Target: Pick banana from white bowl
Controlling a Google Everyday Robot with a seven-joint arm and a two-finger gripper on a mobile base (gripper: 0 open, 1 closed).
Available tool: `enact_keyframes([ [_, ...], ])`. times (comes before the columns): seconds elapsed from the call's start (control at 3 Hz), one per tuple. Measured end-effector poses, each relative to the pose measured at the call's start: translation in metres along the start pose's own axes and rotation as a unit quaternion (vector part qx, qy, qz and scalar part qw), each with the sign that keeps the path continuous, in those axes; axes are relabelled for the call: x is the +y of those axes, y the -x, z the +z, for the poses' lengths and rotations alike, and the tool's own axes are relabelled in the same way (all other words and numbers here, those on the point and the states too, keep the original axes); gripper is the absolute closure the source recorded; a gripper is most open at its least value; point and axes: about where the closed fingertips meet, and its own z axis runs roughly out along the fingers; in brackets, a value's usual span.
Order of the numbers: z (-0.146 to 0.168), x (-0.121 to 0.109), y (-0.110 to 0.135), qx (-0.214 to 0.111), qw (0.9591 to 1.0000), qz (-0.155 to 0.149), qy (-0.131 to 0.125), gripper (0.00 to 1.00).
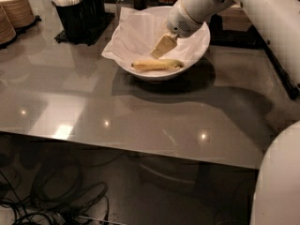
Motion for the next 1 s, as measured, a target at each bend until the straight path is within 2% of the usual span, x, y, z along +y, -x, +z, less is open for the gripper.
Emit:
enact_keyframes([
  [1.0, 0.062, -0.005, -0.025, 0.058, 0.9981, -0.013, 0.017, 0.49],
])
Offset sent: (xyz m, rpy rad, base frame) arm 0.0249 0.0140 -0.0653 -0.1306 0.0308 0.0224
